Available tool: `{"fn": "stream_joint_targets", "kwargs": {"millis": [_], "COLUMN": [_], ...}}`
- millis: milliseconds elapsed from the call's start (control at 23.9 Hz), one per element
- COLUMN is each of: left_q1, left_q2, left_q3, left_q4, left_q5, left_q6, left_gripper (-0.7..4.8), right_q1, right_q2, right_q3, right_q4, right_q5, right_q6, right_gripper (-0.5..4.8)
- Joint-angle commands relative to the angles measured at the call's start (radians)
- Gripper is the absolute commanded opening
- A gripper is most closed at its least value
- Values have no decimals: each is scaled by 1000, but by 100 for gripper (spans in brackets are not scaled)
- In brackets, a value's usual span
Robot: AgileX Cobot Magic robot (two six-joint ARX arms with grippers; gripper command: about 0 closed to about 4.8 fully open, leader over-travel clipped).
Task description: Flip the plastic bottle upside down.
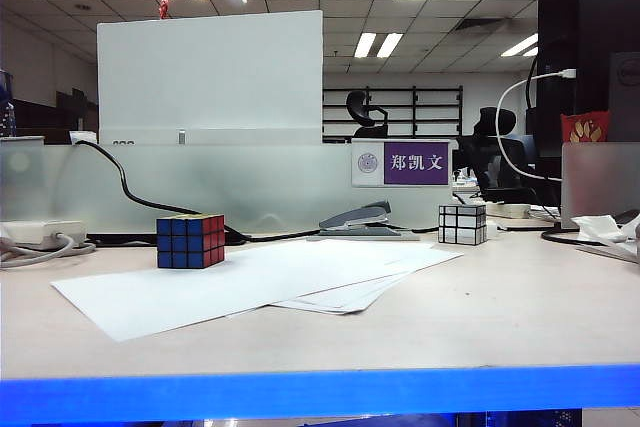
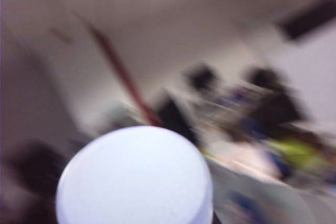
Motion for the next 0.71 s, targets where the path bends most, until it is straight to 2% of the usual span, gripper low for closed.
{"fn": "stream_joint_targets", "kwargs": {"millis": [42, 209, 251, 377, 502, 628, 670, 712], "left_q1": [0, 0, 0, 0, -6, -38, -46, -53], "left_q2": [0, 0, 0, 0, 0, 0, 0, 0], "left_q3": [5, 6, 6, 15, 60, 143, 158, 192], "left_q4": [126, 229, 267, 364, 396, 399, 399, 399], "left_q5": [47, 47, 47, 47, 81, 154, 159, 163], "left_q6": [3, 2, -4, -66, -95, -99, -97, -77], "left_gripper": [99, 98, 98, 97, 86, 89, 92, 162], "right_q1": [1, 2, 5, 62, 170, 328, 346, 376], "right_q2": [-12, -13, -13, -36, -61, -71, -71, -71], "right_q3": [6, 6, 6, 6, 6, 7, 8, 10], "right_q4": [268, 412, 476, 484, 484, 484, 484, 484], "right_q5": [-6, -7, -6, -18, -16, 33, 42, 61], "right_q6": [404, 706, 826, 1006, 1011, 1033, 1034, 1034], "right_gripper": [-6, -6, -6, -6, -6, -6, -6, -6]}}
